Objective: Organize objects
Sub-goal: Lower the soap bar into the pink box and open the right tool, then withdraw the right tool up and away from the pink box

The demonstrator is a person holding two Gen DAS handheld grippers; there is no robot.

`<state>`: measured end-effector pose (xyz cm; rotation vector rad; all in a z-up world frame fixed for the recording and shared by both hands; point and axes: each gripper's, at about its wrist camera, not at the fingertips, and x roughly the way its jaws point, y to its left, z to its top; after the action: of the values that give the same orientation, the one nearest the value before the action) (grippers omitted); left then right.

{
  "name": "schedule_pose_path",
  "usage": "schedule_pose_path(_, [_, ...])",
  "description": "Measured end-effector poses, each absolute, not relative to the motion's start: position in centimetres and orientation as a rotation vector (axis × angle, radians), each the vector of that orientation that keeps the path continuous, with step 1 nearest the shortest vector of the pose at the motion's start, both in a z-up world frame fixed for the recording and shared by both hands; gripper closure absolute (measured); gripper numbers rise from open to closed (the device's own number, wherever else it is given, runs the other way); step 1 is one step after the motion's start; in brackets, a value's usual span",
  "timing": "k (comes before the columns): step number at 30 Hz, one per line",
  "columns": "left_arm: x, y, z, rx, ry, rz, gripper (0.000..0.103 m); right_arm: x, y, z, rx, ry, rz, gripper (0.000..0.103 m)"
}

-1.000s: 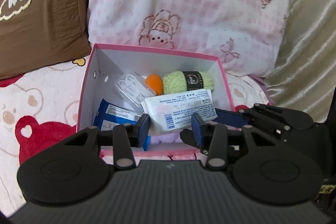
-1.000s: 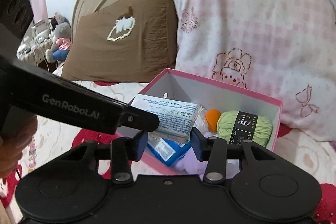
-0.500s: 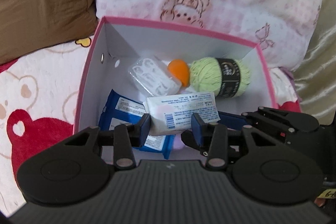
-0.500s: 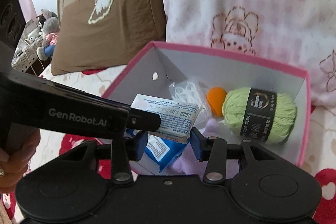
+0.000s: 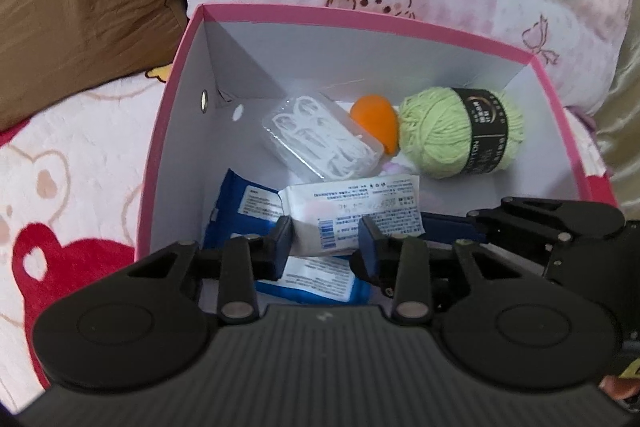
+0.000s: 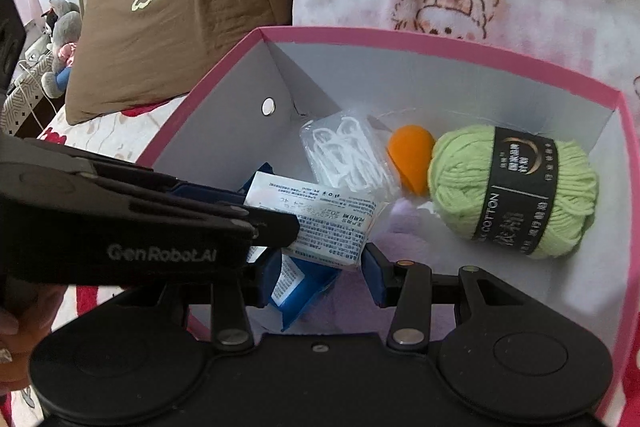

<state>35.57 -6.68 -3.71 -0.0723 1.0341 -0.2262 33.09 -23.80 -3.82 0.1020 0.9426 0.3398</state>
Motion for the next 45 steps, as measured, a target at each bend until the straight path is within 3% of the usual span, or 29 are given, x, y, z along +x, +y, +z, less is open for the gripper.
schedule_pose_path(7, [36.2,-7.3,-4.4,0.079,1.05,-0.189,0.068,33.3,-23.4,-4.5,0.092,0.972,0.332,0.053])
schedule_pose_path(16, [34.1,-6.3,-2.0,-0.024,1.038,-0.21,0.067,31.1,-25.0,-2.9,0.13,0.907,0.306,0.053])
schedule_pose_path(25, [29.6,-5.2,1.6,-0.096,1.011,-0.212,0.065,23.8,-26.2,2.3,0.207,0.695,0.226,0.05])
schedule_pose_path(31, [26.6,-4.4,3.4,-0.102,0.995,-0.205,0.065,21.2,-25.8,4.4,0.216,0.712,0.173,0.05])
schedule_pose_path(45, [20.7,-4.1,7.0,-0.098,0.933,-0.189,0.052,16.0,-25.3,8.7,0.174,0.662,0.116,0.039])
